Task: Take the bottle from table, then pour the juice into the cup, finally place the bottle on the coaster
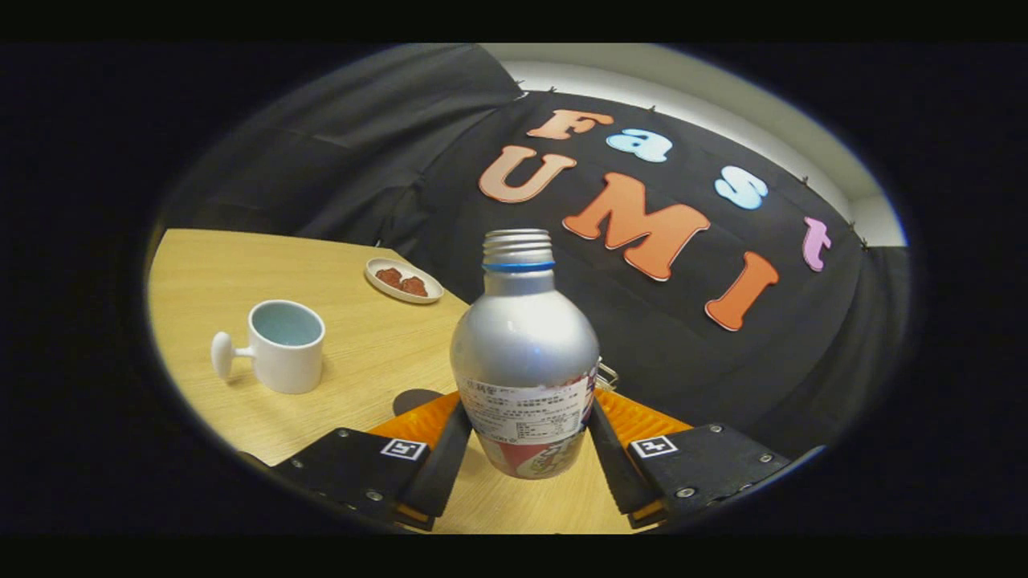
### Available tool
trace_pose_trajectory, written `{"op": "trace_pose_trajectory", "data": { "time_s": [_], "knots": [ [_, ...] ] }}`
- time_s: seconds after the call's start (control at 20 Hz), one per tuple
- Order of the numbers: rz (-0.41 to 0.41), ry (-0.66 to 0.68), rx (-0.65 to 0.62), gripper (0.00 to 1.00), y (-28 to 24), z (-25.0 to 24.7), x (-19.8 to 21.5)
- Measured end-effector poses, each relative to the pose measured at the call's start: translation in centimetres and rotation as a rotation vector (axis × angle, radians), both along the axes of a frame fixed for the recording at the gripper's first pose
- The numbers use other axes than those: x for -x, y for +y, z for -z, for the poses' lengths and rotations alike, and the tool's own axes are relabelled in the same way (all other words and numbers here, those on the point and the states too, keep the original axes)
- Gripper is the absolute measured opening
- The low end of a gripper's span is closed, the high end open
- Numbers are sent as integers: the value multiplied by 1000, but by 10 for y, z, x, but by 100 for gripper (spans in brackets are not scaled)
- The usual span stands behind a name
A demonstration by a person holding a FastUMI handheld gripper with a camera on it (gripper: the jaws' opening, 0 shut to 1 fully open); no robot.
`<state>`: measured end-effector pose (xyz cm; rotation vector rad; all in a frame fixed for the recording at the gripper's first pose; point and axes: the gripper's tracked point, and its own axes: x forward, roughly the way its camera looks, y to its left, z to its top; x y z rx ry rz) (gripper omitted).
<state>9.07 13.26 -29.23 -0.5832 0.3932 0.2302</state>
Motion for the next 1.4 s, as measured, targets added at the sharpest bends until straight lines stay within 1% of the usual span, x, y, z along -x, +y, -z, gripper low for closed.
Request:
{"op": "trace_pose_trajectory", "data": {
  "time_s": [0.35, 0.5, 0.75, 1.15, 1.4],
  "knots": [
    [-43, -45, 173, 77, 14, 7, -10],
    [-82, -56, 261, 76, 22, 14, -11],
    [-151, -140, 432, 76, 36, 7, -18],
    [-205, -180, 571, 76, 48, 14, -16],
    [-241, -200, 635, 76, 52, 12, -18]
  ]
}}
